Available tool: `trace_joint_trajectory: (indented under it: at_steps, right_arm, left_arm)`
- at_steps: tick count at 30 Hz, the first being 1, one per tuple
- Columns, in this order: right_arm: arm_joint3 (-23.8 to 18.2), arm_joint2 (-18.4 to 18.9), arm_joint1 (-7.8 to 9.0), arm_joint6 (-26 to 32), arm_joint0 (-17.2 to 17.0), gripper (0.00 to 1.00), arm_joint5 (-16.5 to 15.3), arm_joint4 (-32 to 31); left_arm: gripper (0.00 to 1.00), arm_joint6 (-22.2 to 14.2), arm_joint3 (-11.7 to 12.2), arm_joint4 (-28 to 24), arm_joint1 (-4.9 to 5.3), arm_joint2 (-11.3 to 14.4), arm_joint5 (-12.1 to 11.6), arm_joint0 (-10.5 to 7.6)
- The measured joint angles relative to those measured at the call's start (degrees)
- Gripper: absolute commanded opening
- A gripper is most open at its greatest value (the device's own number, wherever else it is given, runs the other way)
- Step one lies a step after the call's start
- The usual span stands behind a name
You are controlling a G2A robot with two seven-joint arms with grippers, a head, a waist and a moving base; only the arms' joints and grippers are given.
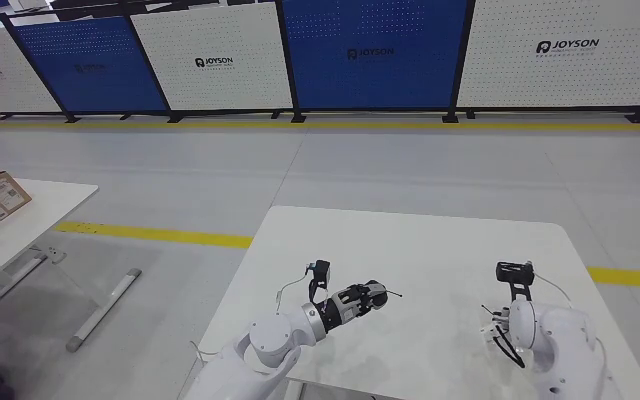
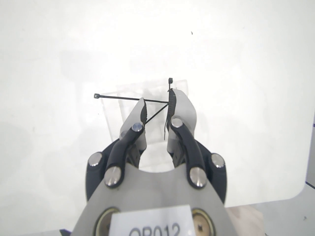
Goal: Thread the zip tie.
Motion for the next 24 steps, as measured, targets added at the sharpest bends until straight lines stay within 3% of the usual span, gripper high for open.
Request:
trace_joint_trajectory:
  at_steps: [19, 24]
  right_arm:
    - [-2.4, 1.7, -0.20, -0.8, -1.7, 0.23, -3.1, 2.2]
    - [-5.4, 2.8, -0.14, -2.7, -4.0, 0.24, -3.2, 2.8]
  left_arm:
    - [0.00, 0.0, 0.0, 0.0, 0.00, 0.0, 0.0, 0.00]
    - [0.00, 0.0, 0.0, 0.0, 0.00, 0.0, 0.0, 0.00]
